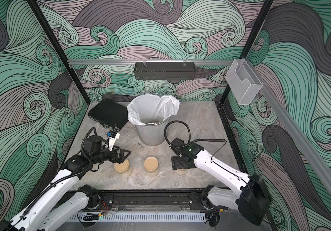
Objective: Empty moldy rice from jars
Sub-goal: Pick up the jar from the center of the board.
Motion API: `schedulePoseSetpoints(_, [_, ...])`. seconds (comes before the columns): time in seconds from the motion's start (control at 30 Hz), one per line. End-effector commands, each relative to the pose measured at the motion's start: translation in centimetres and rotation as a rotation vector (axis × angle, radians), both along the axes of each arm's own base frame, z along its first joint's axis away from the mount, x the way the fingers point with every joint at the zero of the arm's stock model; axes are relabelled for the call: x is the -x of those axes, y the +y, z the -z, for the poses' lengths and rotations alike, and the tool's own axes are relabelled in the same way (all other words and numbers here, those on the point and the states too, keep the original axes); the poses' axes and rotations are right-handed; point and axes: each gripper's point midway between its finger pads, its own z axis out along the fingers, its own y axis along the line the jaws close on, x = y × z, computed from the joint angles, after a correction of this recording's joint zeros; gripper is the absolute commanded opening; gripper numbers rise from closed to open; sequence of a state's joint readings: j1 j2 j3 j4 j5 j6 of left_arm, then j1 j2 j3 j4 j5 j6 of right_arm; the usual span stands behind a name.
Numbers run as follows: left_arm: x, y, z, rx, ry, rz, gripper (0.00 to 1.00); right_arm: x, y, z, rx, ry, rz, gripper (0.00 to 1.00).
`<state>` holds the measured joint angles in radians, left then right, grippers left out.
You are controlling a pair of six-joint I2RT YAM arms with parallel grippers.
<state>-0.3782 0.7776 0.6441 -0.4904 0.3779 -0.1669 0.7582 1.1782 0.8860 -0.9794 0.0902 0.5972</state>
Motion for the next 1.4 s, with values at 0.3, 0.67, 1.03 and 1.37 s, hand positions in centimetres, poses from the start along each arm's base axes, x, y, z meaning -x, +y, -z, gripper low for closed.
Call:
schedulePoseSetpoints(0.3, [2.9,-4.6,-3.4,0.022,-0.226,0.41,0.99,-1.3,4.4,-10.7,-0.36,-0.132,-0.08,0.64])
schedulePoseSetpoints(0.67, [3.7,-8.4,-4.3,-0.015,-0.303,0.645,0.99,-0.7,6.9,-15.1,-0.532,-0.14,-0.167,0.64])
schedulePoseSetpoints(1.03, [3.9,-12.1,-5.3,0.004,-0.414,0.813,0.99,-0.5,10.1,-17.5,-0.729,-0.138,-0.215,0.62])
schedulePoseSetpoints(1.37, [3.6,-15.6,-6.6,0.058,-0.445,0.874,0.98,-0.6,12.4,-18.6,-0.829,-0.143,-0.244,0.62])
